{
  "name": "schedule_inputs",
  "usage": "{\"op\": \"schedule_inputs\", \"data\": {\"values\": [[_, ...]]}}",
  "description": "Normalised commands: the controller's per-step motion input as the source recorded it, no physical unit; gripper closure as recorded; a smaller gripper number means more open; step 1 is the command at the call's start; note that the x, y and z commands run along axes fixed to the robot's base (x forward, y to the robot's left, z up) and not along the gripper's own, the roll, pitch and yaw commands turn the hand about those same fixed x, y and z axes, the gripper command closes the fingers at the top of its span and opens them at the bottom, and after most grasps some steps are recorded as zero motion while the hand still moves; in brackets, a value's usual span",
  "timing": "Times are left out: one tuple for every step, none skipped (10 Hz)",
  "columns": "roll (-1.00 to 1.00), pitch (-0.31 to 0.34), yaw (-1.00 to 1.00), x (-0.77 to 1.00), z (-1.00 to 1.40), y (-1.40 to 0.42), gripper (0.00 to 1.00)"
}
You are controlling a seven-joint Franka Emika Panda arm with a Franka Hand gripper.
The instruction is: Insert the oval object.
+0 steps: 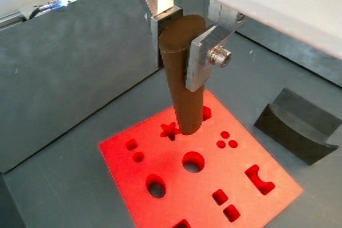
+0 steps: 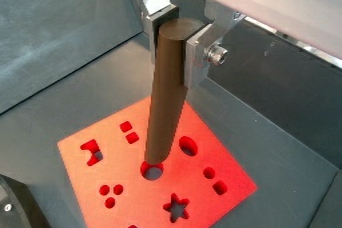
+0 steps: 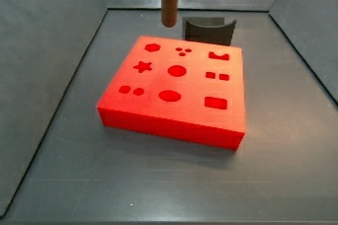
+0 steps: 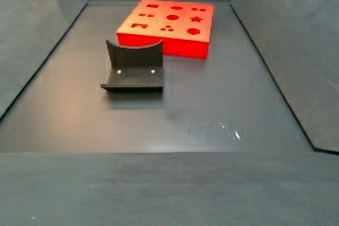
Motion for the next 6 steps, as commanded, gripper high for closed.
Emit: {"op": "schedule_inputs", "data": {"values": [[-0.04,0.000,-0.17,0.00,-0.19,0.06,1.00],[0.00,0.086,-0.83,0.00,-0.26,0.03,1.00],[0.00,0.104,-1.00,-0.01,-0.27,0.00,1.00],[0.00,0.107,-1.00,-0.02,-0.27,0.00,1.00],[0.00,0.107,-1.00,-0.02,-0.27,0.00,1.00],[0.00,0.104,-1.00,-0.03,-0.26,0.00,1.00]]}}
